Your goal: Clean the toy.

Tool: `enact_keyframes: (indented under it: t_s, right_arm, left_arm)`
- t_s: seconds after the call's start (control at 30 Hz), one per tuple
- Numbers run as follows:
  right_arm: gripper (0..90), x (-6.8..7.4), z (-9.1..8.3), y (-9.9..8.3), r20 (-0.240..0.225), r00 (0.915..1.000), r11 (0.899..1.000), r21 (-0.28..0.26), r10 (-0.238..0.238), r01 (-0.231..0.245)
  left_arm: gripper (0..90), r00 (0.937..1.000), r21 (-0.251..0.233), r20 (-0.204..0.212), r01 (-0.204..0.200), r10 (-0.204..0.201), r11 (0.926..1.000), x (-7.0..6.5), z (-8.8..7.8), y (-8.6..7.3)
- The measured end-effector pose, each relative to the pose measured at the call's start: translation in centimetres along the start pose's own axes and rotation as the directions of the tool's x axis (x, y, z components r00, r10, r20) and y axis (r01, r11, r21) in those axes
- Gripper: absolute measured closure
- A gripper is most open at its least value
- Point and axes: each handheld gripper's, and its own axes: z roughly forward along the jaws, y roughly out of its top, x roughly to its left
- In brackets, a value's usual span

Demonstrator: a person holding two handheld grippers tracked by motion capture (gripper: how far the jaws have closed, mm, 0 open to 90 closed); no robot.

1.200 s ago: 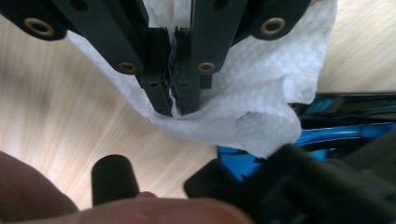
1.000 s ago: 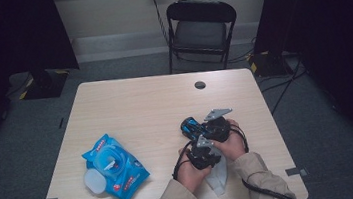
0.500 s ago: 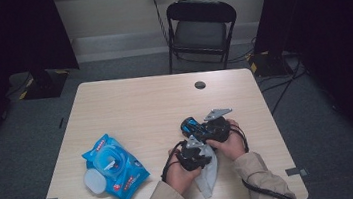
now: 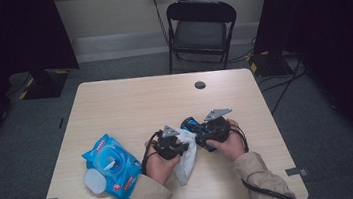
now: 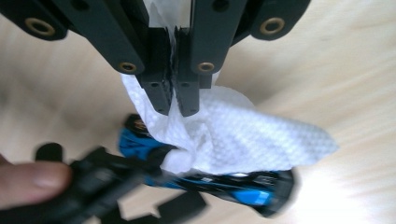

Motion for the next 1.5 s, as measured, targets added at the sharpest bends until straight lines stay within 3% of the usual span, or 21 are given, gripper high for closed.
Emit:
enact_keyframes:
  t_s: [0.2,0.37,0.5,0.63,0.8,1.5]
  right_arm:
    - [43.5,0.0,0.0,0.0,-0.002,1.0,1.0,-0.004,0.001,-0.001]
    - [43.5,-0.1,0.0,-0.1,-0.004,1.0,1.0,-0.007,0.001,-0.001]
    - [43.5,-0.1,0.0,-0.1,-0.009,1.0,1.0,-0.009,0.001,-0.001]
    - [43.5,-0.1,0.0,-0.1,-0.007,1.0,1.0,-0.009,0.0,0.0]
    - [43.5,-0.1,0.0,-0.1,-0.007,1.0,1.0,-0.008,0.0,0.0]
    - [43.4,0.0,0.1,0.0,-0.003,1.0,1.0,-0.002,-0.006,0.006]
  left_arm:
    - [87.1,0.9957,-0.001,-0.084,0.037,-0.037,0.9993,2.0,0.3,0.9]
    - [87.1,0.9849,0.027,-0.162,0.067,-0.062,0.9974,3.5,1.3,1.2]
    - [87.0,0.9809,0.033,-0.17,0.102,-0.095,0.9942,3.9,2.6,1.1]
    - [86.9,0.9829,0.05,-0.156,0.107,-0.098,0.993,3.8,4.0,0.8]
    - [86.8,0.9858,0.038,-0.14,0.1,-0.094,0.9943,3.6,4.6,0.9]
    - [86.8,0.9961,0.04,-0.062,0.065,-0.063,0.9971,1.5,4.9,0.2]
